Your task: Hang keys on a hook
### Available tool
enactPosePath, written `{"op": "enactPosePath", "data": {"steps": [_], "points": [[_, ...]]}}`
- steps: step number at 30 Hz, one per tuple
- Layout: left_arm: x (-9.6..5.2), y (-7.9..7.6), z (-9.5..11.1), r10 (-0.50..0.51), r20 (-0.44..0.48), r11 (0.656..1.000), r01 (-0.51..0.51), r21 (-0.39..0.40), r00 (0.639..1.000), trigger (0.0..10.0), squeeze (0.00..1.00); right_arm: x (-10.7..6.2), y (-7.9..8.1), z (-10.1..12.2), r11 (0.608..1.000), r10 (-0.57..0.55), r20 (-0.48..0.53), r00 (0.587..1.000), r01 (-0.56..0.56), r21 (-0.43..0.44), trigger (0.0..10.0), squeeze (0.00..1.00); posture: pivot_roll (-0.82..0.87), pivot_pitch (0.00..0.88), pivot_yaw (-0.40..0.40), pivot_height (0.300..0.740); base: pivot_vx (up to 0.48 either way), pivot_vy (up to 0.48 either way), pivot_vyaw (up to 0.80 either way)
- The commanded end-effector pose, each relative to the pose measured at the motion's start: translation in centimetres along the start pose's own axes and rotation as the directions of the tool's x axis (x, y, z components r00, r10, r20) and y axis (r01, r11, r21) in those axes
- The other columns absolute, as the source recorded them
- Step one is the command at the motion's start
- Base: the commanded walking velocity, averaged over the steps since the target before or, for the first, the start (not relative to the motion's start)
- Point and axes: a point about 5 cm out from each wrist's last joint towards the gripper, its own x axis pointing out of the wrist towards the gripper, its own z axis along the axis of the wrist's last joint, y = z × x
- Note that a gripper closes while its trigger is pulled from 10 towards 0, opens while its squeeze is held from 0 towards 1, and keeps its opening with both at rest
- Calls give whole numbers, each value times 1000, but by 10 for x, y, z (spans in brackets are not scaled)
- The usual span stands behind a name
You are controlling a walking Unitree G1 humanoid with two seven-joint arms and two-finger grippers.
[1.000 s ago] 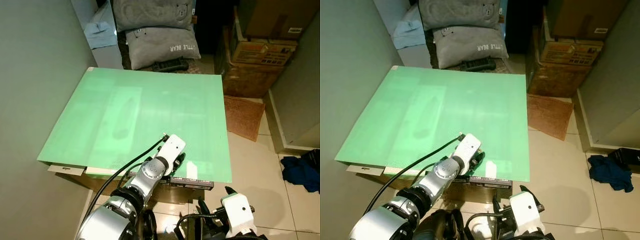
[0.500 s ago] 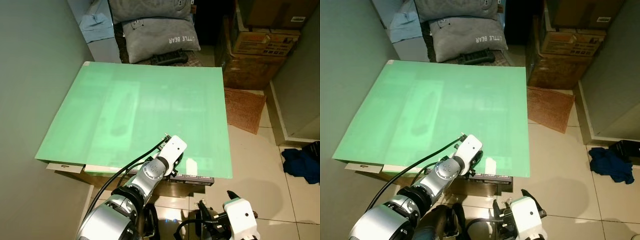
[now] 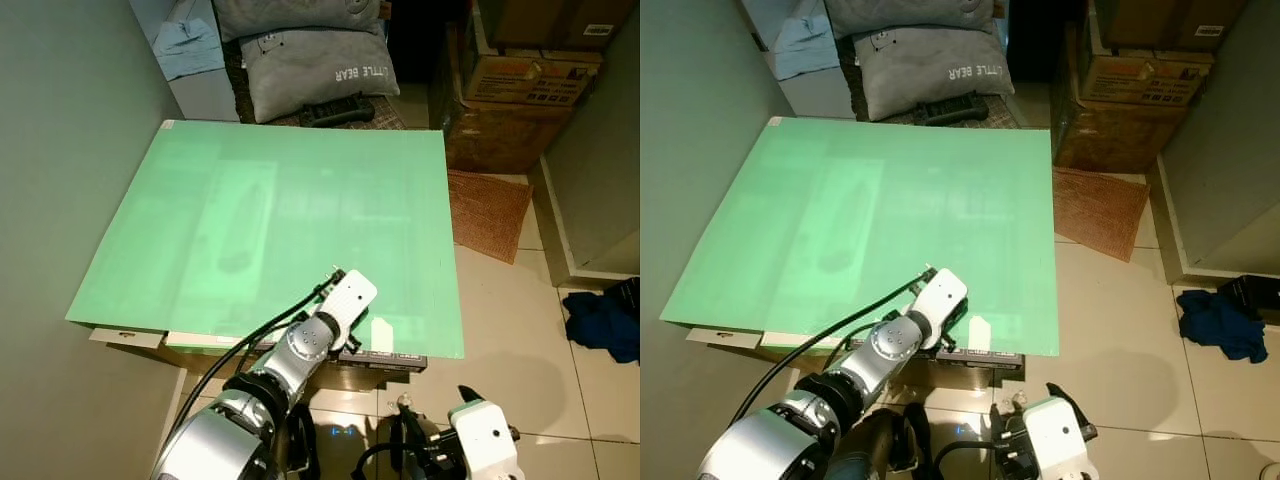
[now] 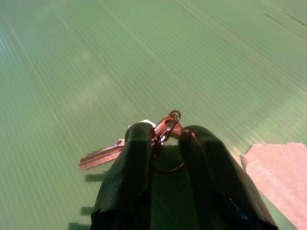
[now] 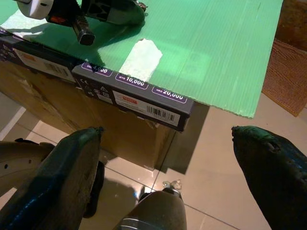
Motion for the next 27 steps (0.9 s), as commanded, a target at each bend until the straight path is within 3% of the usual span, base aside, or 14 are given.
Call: {"op": "enactPosePath", "data": {"steps": [1,7,14,20,21,22,27], "points": [[-1,-38,-11,-99,-49,993,96,-62,994,0,0,-2,2,-5,1000,8,-20,1000,-8,12,10000,0,-251,304,104,699,0,0,0],[-4,-28,-17,-80,-42,994,76,-77,996,0,0,-1,2,-1,1000,7,-11,1000,-7,11,10000,0,-245,302,102,699,0,0,0],[-9,-3,-17,-34,8,997,34,-75,999,0,0,2,2,5,1000,9,3,1000,-9,8,10000,0,-232,297,99,699,0,0,0],[-14,26,-4,7,103,968,18,-248,995,0,0,3,-1,8,1000,3,12,1000,-3,7,10000,0,-228,291,97,699,0,0,0],[-18,38,0,32,126,944,12,-330,992,0,0,5,-3,7,1000,-12,9,1000,12,26,10000,0,-220,283,97,699,0,0,0],[-19,41,2,39,135,935,12,-354,990,0,0,5,-4,7,999,-19,6,1000,19,35,10000,0,-220,283,97,699,0,0,0],[-28,55,10,47,180,920,28,-392,983,0,0,9,-7,7,999,-26,9,1000,26,37,10000,0,-198,263,98,699,0,0,0]]}}
